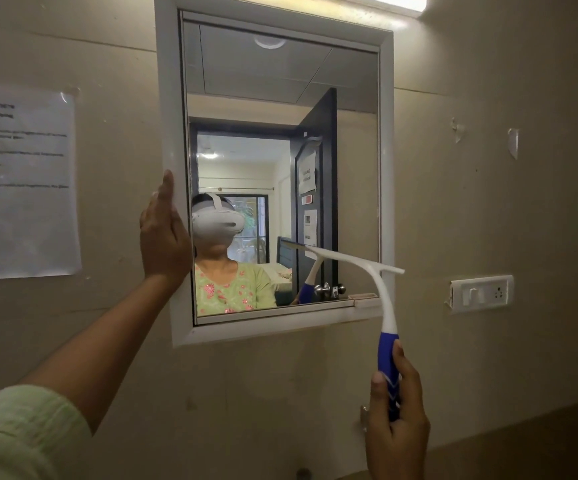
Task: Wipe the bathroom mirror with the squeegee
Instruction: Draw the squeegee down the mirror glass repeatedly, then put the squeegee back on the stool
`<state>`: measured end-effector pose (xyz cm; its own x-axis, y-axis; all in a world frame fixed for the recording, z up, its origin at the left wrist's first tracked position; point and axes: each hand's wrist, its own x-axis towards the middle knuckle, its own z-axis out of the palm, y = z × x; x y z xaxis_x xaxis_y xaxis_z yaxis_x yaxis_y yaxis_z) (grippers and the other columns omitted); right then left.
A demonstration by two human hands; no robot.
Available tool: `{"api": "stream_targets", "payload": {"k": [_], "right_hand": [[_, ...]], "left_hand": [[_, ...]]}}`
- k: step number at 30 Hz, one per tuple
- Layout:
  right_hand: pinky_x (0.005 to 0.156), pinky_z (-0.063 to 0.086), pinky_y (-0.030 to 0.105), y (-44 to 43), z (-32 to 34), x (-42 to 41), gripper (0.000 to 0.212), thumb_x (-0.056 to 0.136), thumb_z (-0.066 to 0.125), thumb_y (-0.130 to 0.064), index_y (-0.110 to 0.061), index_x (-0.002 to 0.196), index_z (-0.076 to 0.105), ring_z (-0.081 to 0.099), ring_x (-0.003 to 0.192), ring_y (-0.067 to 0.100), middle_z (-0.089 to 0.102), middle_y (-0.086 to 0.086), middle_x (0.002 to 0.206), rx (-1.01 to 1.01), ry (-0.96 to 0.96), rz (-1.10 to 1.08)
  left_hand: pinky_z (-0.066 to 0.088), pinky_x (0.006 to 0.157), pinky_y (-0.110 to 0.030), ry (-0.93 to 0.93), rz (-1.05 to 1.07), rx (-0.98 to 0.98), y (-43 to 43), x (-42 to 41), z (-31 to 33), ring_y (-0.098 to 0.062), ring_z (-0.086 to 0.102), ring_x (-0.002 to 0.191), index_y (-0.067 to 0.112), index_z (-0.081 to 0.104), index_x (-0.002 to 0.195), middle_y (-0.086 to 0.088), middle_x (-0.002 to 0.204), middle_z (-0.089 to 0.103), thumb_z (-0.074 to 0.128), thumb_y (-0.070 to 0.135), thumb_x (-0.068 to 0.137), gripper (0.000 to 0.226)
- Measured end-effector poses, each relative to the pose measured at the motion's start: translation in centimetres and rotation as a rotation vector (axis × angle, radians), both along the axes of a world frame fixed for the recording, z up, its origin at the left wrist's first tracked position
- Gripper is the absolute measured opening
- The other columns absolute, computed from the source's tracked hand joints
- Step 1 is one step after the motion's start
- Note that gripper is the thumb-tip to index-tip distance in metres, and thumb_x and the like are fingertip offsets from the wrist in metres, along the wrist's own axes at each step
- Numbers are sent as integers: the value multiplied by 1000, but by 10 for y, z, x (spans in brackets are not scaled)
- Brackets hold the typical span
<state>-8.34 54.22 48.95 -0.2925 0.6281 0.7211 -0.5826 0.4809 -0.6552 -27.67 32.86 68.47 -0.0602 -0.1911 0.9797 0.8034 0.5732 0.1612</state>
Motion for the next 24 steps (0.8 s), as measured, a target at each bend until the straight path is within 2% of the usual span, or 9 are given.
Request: {"api": "stream_targets", "payload": {"k": [2, 4, 6, 9, 13, 15, 18, 21, 24], "right_hand": [[61, 47, 7, 2, -1, 6, 46, 87, 51, -15, -44, 121, 42, 58, 74, -1, 54, -14, 110, -7, -18, 38], [60, 47, 7, 2, -2, 14, 43, 88, 50, -18, -38, 125, 41, 58, 70, 2, 57, -5, 107, -23, -54, 93], [56, 49, 13, 0, -4, 24, 43, 87, 49, -24, -35, 127, 39, 58, 63, 10, 61, 3, 92, -31, -105, 146], [50, 51, 18, -2, -3, 39, 42, 87, 51, -24, -41, 123, 37, 59, 60, 17, 61, 4, 77, -33, -149, 194], [47, 50, 30, -1, -1, 59, 39, 78, 52, -37, -49, 114, 41, 57, 59, 32, 62, 15, 76, -38, -213, 274], [48, 47, 34, 0, -2, 68, 38, 77, 53, -40, -49, 113, 44, 53, 57, 36, 60, 21, 75, -30, -237, 321], [44, 43, 25, 2, -9, 78, 42, 73, 54, -46, -46, 114, 48, 51, 49, 18, 63, 10, 70, -26, -310, 427], [36, 36, 19, -1, -24, 85, 41, 72, 58, -46, -48, 113, 52, 43, 40, 10, 60, 4, 60, -50, -400, 536], [33, 31, 18, -6, -36, 88, 38, 73, 59, -45, -43, 111, 56, 37, 35, 10, 57, 5, 57, -41, -508, 661]], "left_hand": [[28, 108, -32, -8, -1, -1, 0, -1, 0, -27, 41, 130, 14, 27, 143, -8, 144, 42, 30, 5, 97, 47], [27, 111, -33, -27, 0, -4, 0, -1, 1, -27, 39, 132, 14, 27, 143, -9, 145, 40, 29, 5, 96, 48], [17, 114, -21, -68, 0, -8, 0, 0, 2, -24, 31, 138, 15, 27, 143, -10, 148, 35, 28, 5, 96, 49], [0, 106, -1, -148, 10, -2, -3, 7, 3, -23, 19, 142, 22, 28, 143, -13, 153, 24, 27, 9, 96, 48], [13, 111, -25, -219, -56, 84, -9, 30, 3, -25, 15, 142, 23, 39, 138, -13, 155, 16, 33, 15, 97, 42], [15, 111, -28, -236, -139, 183, -16, 47, -6, -23, 15, 142, 17, 36, 139, -13, 154, 17, 34, 17, 97, 42], [25, 109, -26, -282, -286, 361, -44, 78, -54, -16, 32, 135, 13, 34, 137, -8, 145, 35, 33, 26, 97, 42], [38, 98, -34, -456, -364, 485, -74, 106, -136, -4, 49, 114, 27, 44, 125, 5, 125, 49, 35, 33, 97, 30], [35, 108, -44, -677, -305, 526, -93, 121, -207, -17, 43, 121, 17, 35, 132, -3, 131, 41, 35, 26, 100, 34]]}}
